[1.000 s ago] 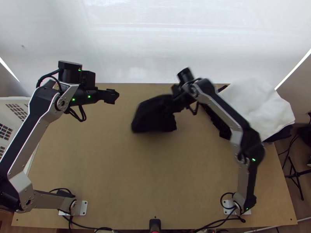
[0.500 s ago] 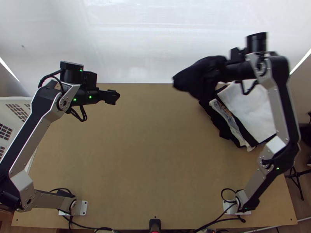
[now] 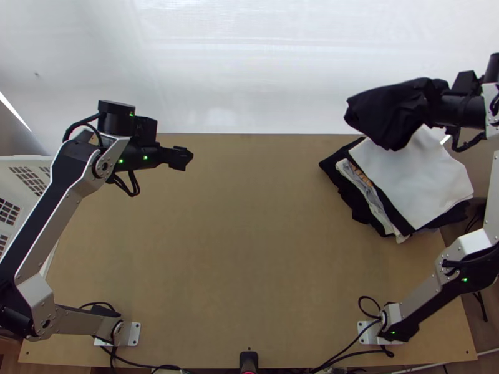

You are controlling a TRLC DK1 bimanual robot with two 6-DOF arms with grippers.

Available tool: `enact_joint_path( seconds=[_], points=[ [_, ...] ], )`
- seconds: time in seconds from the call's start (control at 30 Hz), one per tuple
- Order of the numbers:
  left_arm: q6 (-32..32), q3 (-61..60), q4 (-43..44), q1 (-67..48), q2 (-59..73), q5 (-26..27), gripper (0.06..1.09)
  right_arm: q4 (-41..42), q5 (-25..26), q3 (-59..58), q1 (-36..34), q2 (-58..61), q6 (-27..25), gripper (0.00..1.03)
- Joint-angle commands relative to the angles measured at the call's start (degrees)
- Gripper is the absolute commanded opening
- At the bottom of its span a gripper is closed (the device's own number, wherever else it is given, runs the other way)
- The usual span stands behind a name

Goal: Fold the t-shirt

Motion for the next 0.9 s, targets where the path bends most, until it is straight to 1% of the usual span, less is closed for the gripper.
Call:
enact_joint_path(
  seconds=[0.0, 0.03, 0.17, 0.3, 0.37, 0.47, 0.6, 0.67, 0.7, 0.73, 0.87],
  points=[
    [0.52, 0.65, 0.01, 0.08, -0.25, 0.27, 1.04, -1.5, 0.16, -4.54, -6.14, -2.21, 0.0, 0.03],
    [0.52, 0.74, 0.01, 0.08, -0.25, 0.27, 1.04, -1.59, 0.16, -5.51, -6.66, -2.47, -0.35, 0.03],
    [0.61, 0.92, 0.01, 0.08, -0.08, 0.36, 1.04, -4.93, 0.16, -8.32, -9.21, -3.09, -4.57, 0.03],
    [0.61, 1.0, 0.01, -0.01, -0.08, 0.36, 1.04, -6.86, 0.33, -14.03, -11.41, -5.29, -10.1, 0.03],
    [0.7, 1.09, 0.1, -0.01, -0.08, 0.45, 1.04, -7.92, 1.3, -17.72, -12.82, -6.25, -14.24, 0.03],
    [0.79, 1.18, 0.01, 0.08, -0.17, 0.53, 1.04, -8.0, 4.2, -24.05, -14.93, -8.36, -18.89, 0.03],
    [1.23, 1.18, 0.01, 0.26, -0.52, 0.62, 1.04, -7.65, 11.05, -31.43, -16.6, -11.44, -23.9, 0.03],
    [1.23, 1.18, -0.08, 0.26, -0.69, 0.62, 1.04, -6.07, 12.37, -34.77, -17.74, -12.85, -25.75, 0.04],
    [1.23, 1.18, -0.16, 0.26, -0.78, 0.62, 1.04, -5.19, 13.69, -36.09, -18.44, -13.64, -26.45, 0.08],
    [1.23, 1.09, -0.34, 0.34, -0.96, 0.62, 1.04, -3.61, 15.45, -37.76, -18.97, -14.52, -27.42, 0.09],
    [1.31, 0.65, -0.78, 0.43, -1.75, 0.62, 1.04, 2.98, 20.81, -43.48, -21.43, -17.5, -29.62, 0.09]
  ],
)
